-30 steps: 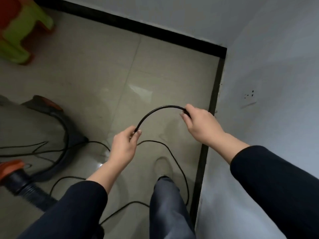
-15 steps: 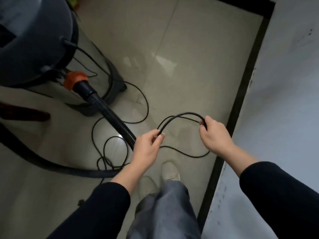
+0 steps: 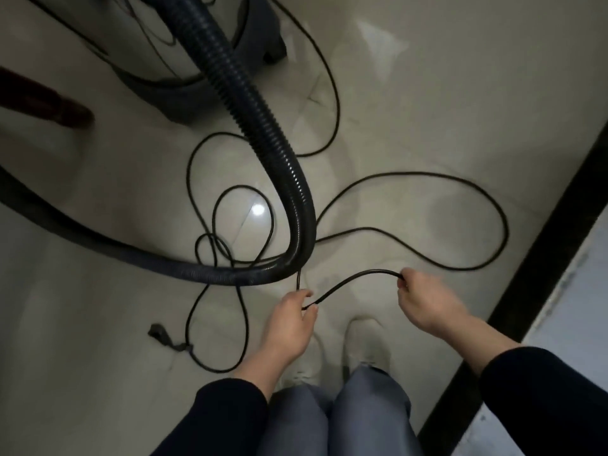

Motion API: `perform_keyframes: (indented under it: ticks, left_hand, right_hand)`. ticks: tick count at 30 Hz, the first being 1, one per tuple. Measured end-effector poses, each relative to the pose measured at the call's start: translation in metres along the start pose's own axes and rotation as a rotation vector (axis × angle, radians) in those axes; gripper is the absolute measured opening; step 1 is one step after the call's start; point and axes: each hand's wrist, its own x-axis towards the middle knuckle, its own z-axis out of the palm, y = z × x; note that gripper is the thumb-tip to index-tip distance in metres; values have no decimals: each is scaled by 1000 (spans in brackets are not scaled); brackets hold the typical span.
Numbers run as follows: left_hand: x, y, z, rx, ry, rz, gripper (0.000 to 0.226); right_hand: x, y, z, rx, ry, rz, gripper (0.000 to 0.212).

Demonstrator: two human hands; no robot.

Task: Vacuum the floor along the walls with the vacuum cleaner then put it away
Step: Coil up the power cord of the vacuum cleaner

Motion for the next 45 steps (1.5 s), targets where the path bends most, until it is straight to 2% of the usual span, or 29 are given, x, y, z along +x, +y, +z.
perform_keyframes:
  ticks: [4, 7, 12, 16, 20, 22, 25, 28, 31, 34, 37, 40, 42, 45]
  left_hand:
    - [24, -48, 19, 97, 117, -163, 57]
    - [42, -84, 22, 186, 155, -296, 73]
    - [80, -134, 33, 252, 179, -225, 92]
    - [103, -142, 49, 160, 382, -285, 88]
    - [111, -145, 45, 167, 560, -280, 67]
    - [108, -149, 42, 251, 532, -202, 55]
    - [97, -147, 49, 367, 410, -70, 53]
    - [93, -145, 57, 504, 275, 111, 49]
    - [96, -145, 60, 538, 192, 200, 49]
    - [100, -142, 60, 565, 201, 271, 43]
    - [103, -136, 57, 552, 197, 321, 37]
    - [100, -133, 56, 420, 99, 298, 31]
    - [96, -131, 57, 424, 40, 271, 41]
    - [93, -140, 57, 604, 53, 228, 60]
  right_hand:
    - [25, 1, 39, 74, -1, 57, 20]
    - [42, -6, 60, 102, -8, 62, 17]
    - [76, -17, 89, 88, 38, 37, 15]
    - [89, -11, 101, 62, 69, 26, 16]
    - [88, -5, 106, 92, 80, 36, 16]
    - [85, -4, 108, 110, 82, 40, 17]
    - [84, -3, 104, 123, 113, 49, 19]
    - [84, -5, 98, 37, 150, 41, 19]
    - [86, -9, 94, -100, 189, -52, 20]
    - [90, -19, 96, -164, 213, -178, 26]
    - [92, -32, 104, -180, 173, -356, 49]
    - [91, -48, 118, -212, 105, -478, 73]
    - [92, -57, 129, -291, 54, -534, 72]
    - [97, -59, 139, -429, -39, -556, 56]
